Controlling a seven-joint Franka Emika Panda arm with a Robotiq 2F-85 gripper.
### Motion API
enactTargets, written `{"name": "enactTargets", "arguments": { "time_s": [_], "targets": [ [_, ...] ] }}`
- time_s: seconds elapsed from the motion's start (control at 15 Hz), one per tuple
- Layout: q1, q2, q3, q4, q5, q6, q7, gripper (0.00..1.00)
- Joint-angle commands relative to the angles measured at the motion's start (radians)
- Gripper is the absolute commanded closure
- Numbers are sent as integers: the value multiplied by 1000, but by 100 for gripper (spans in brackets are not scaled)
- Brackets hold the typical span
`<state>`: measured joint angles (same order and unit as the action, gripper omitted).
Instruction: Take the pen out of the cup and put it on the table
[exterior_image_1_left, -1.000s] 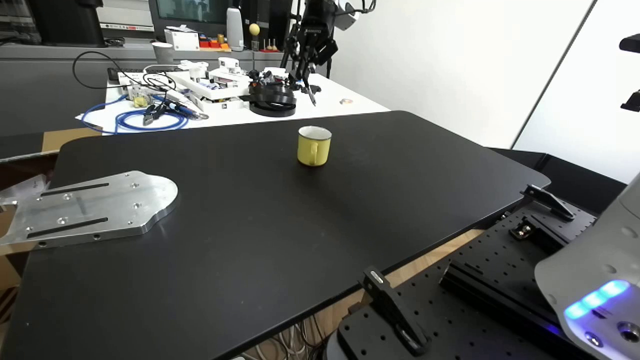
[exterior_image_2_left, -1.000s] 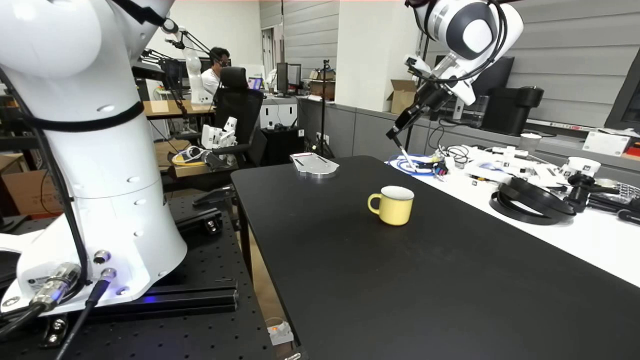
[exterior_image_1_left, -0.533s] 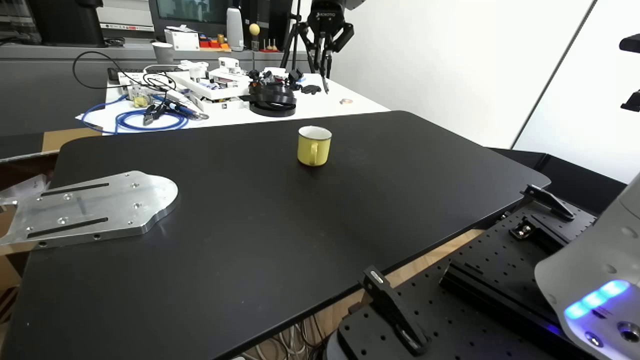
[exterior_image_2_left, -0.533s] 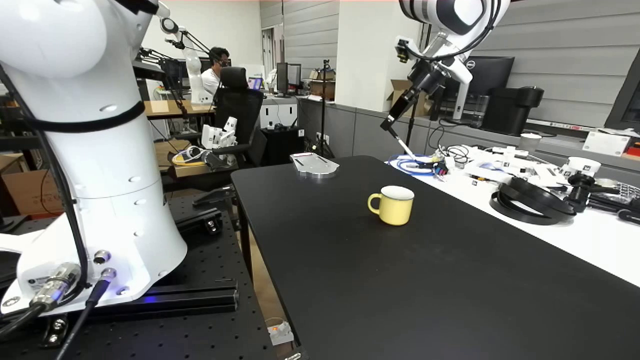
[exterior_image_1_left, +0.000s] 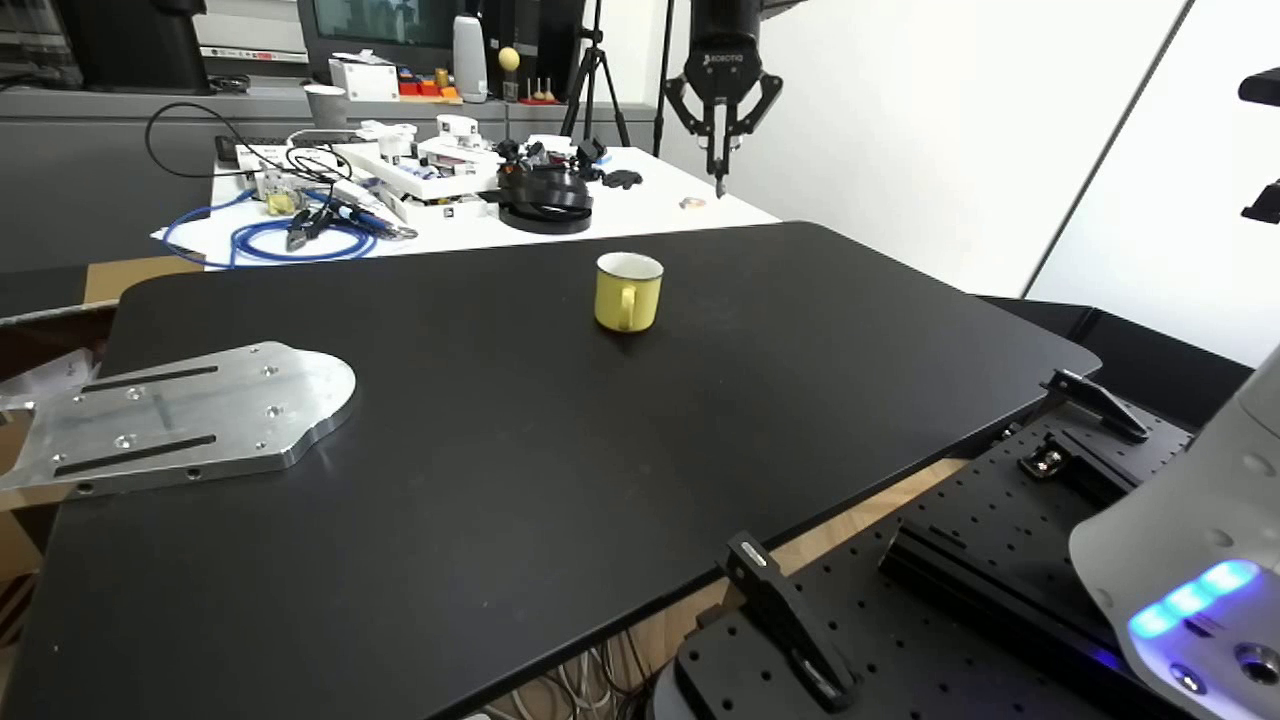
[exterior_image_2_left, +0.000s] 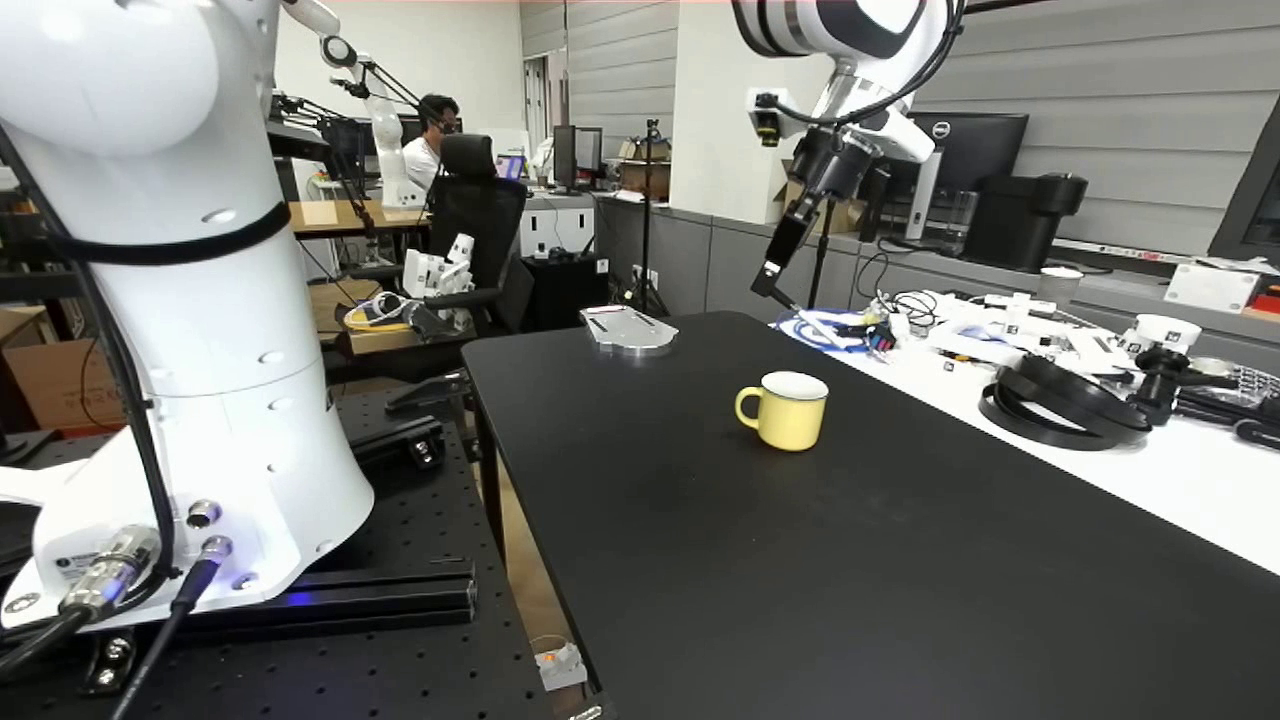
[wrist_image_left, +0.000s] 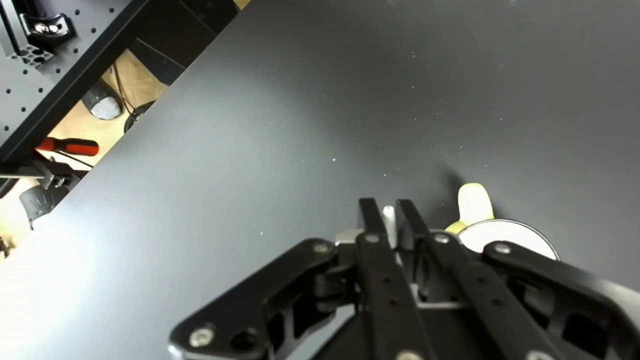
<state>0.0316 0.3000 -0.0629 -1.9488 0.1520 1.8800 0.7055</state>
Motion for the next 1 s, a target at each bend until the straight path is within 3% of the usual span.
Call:
{"name": "enactTargets", "arguments": {
  "time_s": [0.0, 0.6, 0.93],
  "targets": [
    [2, -124, -2, -211, -28, 152, -32, 97],
    [10, -91, 20, -417, -27, 586, -133, 97],
    [53, 10, 15, -432, -39, 701, -101, 97]
  ]
}}
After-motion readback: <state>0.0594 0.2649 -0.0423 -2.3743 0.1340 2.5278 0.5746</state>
